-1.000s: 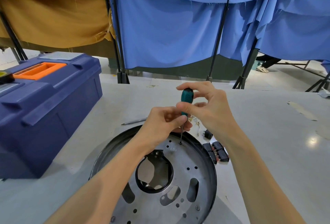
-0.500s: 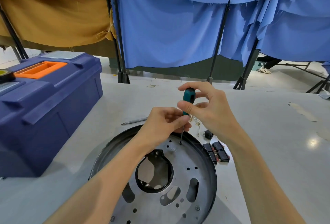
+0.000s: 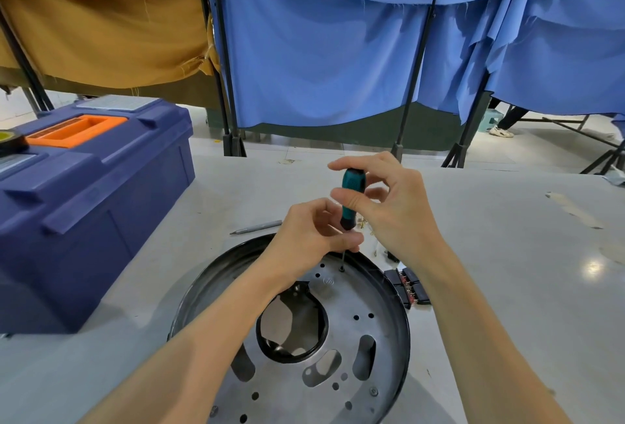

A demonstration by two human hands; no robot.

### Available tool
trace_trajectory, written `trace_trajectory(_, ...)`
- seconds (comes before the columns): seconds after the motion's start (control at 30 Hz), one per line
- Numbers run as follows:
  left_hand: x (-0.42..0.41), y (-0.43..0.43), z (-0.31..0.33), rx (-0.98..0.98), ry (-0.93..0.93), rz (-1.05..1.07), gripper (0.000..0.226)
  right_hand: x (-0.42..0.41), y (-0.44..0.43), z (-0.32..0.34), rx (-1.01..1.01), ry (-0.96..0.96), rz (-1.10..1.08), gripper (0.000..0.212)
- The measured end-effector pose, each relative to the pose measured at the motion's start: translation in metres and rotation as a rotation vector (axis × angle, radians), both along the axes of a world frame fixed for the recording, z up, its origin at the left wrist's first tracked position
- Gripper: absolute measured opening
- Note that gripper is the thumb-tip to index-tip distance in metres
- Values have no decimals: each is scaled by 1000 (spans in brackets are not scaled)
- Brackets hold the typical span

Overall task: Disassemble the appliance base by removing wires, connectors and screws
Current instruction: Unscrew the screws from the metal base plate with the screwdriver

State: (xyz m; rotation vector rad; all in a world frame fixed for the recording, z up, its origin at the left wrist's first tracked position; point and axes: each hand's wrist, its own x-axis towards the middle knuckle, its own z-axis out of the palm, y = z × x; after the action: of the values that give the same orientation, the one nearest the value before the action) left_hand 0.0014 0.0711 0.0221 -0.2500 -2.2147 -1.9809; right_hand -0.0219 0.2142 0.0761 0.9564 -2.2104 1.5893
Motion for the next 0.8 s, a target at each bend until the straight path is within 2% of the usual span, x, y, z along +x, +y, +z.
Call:
trace_trajectory(0.07, 1, 1, 2, 2, 7, -62, 32, -1, 1, 0, -19, -13, -15, 41)
trace_trajectory(0.13, 1, 1, 3, 94, 10, -100, 23, -3, 5, 1, -46, -57, 9, 44)
trace_trajectory(0.2, 1, 1, 2, 154, -7, -75, 17, -3, 8, 2, -78, -98, 63, 40)
trace_trajectory(0.3, 0, 3, 0, 142, 5, -21, 13, -1, 5, 2, -37, -69, 52, 23)
trace_trajectory(0.4, -1, 3, 1, 141, 15, 19, 11, -2, 3, 1, -9, -4, -43, 31)
trace_trajectory(0.47, -1, 2, 2, 136, 19, 41, 15, -3, 3, 1, -28, -12, -48, 42)
trace_trajectory(0.53, -1, 2, 2, 113, 23, 12, 10, -3, 4, 2, -20, -22, -29, 44)
trace_trajectory(0.63, 1, 4, 1, 86, 3, -54, 16, -3, 7, 3, -72, -76, 62, 39)
trace_trajectory(0.73, 1, 4, 0, 80, 10, -49, 14, -2, 6, 2, -72, -89, 87, 20)
trace_trajectory(0.8, 1, 4, 0, 111, 23, -15, 28, -1, 4, 0, -32, -54, 50, 21)
